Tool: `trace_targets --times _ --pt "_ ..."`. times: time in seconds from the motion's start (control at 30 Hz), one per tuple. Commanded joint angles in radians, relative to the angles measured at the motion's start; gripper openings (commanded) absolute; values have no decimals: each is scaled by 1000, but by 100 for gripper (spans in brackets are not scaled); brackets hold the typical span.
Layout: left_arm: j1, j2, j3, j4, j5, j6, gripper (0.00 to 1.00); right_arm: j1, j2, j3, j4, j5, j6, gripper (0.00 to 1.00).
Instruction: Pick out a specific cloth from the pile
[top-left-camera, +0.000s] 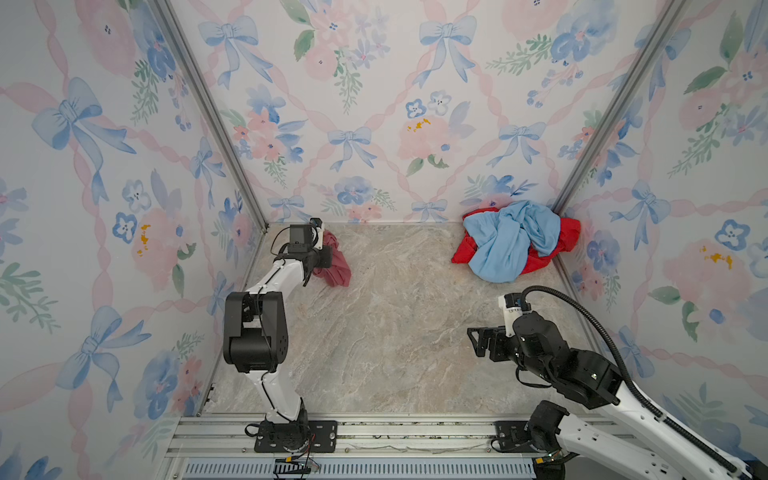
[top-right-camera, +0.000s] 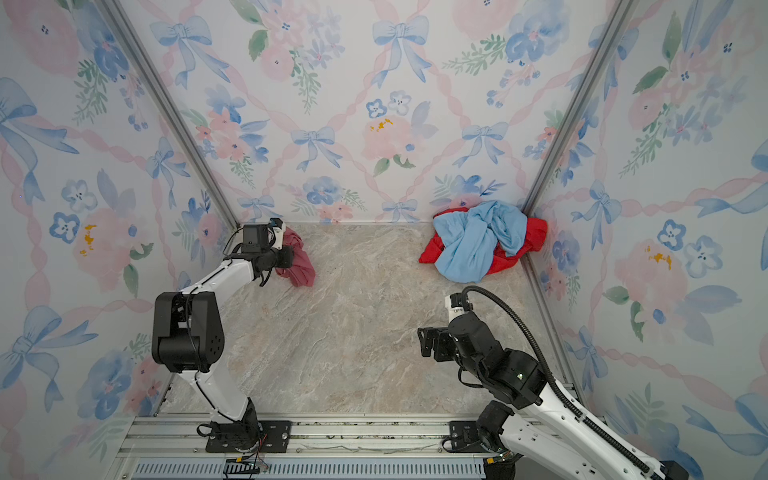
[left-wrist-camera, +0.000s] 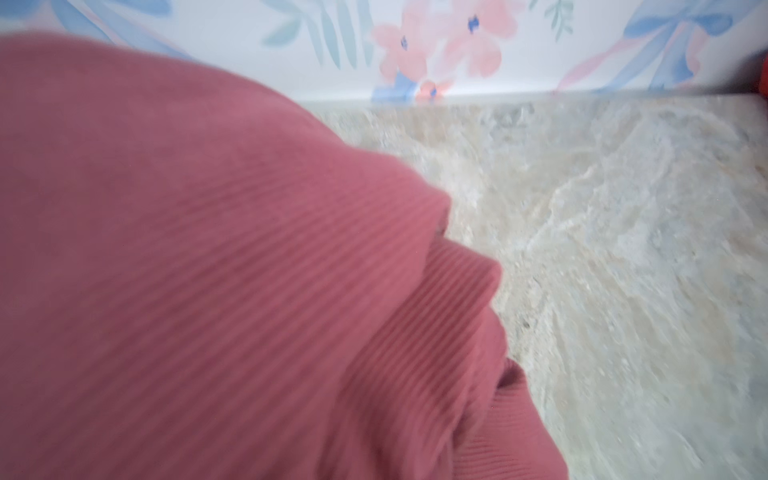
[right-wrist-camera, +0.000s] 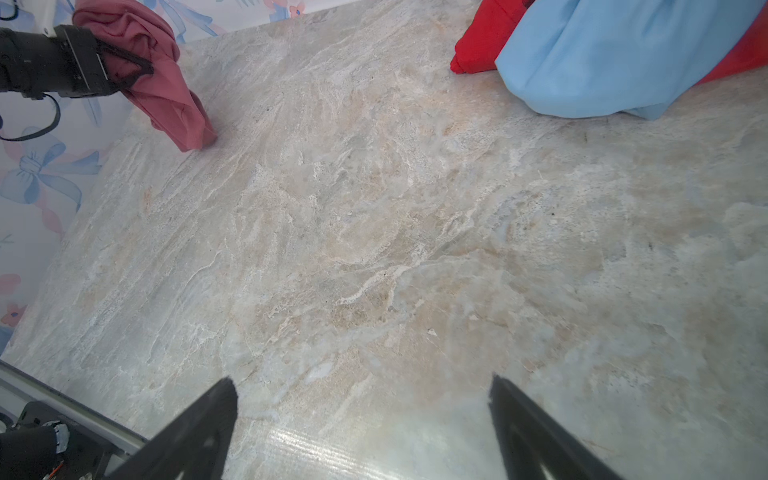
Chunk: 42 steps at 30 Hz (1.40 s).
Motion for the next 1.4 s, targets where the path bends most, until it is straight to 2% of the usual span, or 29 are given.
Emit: trace_targets --times 0.0,0.1,0.27,0.43,0.53,0.63,0.7,0.87,1.03,1.17,1.37 --pt "-19 -101 -187 442 -209 4 0 17 10 8 27 -11 11 97" --pt "-36 -116 -291 641 -276 71 0 18 5 6 24 -4 8 97" --pt "-114 -9 -287 691 -515 270 0 18 -7 16 10 1 2 97" --pt "-191 77 -315 700 -674 390 0 17 -40 16 -9 25 -5 97" --pt "-241 106 -331 698 -722 419 0 14 -60 10 -10 33 -13 97" --pt "-272 91 -306 553 -669 363 0 9 -73 10 -26 34 -24 97" --pt "-276 80 -269 426 -651 274 0 2 -79 12 -37 35 -31 97" --pt "-249 48 -217 157 -494 41 0 -8 -113 -8 -27 33 -36 97" --pt "-234 52 -232 132 -385 37 0 -17 -112 -26 -9 7 -31 97" --pt "-193 78 -206 76 -248 37 0 -17 -119 -18 -24 7 -32 97" --pt "-170 58 -180 59 -232 43 0 -19 -143 -13 -41 17 -27 97"
